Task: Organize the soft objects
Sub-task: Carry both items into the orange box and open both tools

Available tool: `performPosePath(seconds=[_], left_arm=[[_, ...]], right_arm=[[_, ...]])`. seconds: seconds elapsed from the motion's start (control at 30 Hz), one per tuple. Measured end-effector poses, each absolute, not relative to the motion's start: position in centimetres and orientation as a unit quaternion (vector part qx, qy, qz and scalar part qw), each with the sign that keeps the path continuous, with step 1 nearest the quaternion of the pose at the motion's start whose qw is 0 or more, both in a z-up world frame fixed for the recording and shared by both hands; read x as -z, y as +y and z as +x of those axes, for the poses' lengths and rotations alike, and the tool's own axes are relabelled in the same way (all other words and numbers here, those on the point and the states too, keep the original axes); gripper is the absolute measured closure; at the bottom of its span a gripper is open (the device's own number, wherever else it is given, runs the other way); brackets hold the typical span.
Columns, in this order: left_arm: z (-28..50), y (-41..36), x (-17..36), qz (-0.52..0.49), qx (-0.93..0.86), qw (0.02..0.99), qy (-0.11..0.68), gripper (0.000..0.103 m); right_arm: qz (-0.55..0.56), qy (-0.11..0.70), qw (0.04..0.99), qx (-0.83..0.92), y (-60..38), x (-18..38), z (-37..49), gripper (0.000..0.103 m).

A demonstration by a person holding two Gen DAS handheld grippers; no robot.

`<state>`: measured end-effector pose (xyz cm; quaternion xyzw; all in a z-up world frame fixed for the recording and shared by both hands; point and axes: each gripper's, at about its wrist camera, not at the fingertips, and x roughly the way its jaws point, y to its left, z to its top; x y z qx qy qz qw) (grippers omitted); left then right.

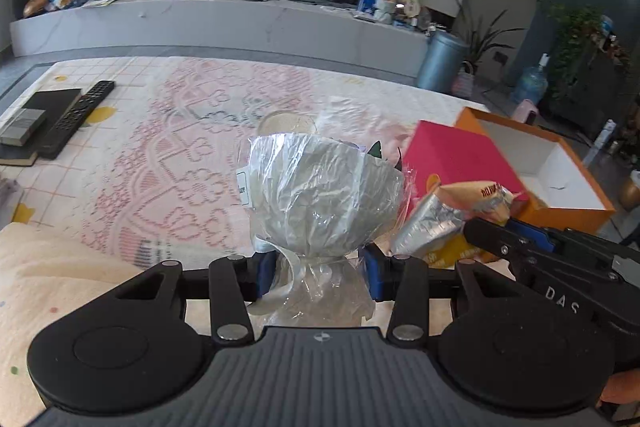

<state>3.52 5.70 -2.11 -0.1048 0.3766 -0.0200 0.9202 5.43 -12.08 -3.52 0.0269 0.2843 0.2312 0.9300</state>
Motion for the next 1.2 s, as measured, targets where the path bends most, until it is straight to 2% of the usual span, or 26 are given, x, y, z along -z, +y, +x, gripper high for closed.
performPosePath(seconds=[0.27,0.67,1.0,1.2], left_arm=[[3.5,2.4,0.3,-0.082,0.055,0.929,0.356,0.053],[5.6,-1.6,-2.9,-0.048,0.101,0.943,0.314,0.053],[9.6,-7.9,-3.0,-0.015,0.162,0.936,0.311,0.053],[12.8,-10.3,-2.4,-0.028,0.189,0.926,0.325,0.053]], right_arm=[[0.055,0.260,0.942,-0.204,-15.4,0.7,4.7,0.082],[0.009,0.196,0.970,-0.146,-20.5,-4.0,4.6,0.083],[0.005,0.187,0.978,-0.089,-26.0,-5.3,7.1,0.084],[0.004,0.193,0.979,-0.064,-28.8,-5.2,9.3,0.084]])
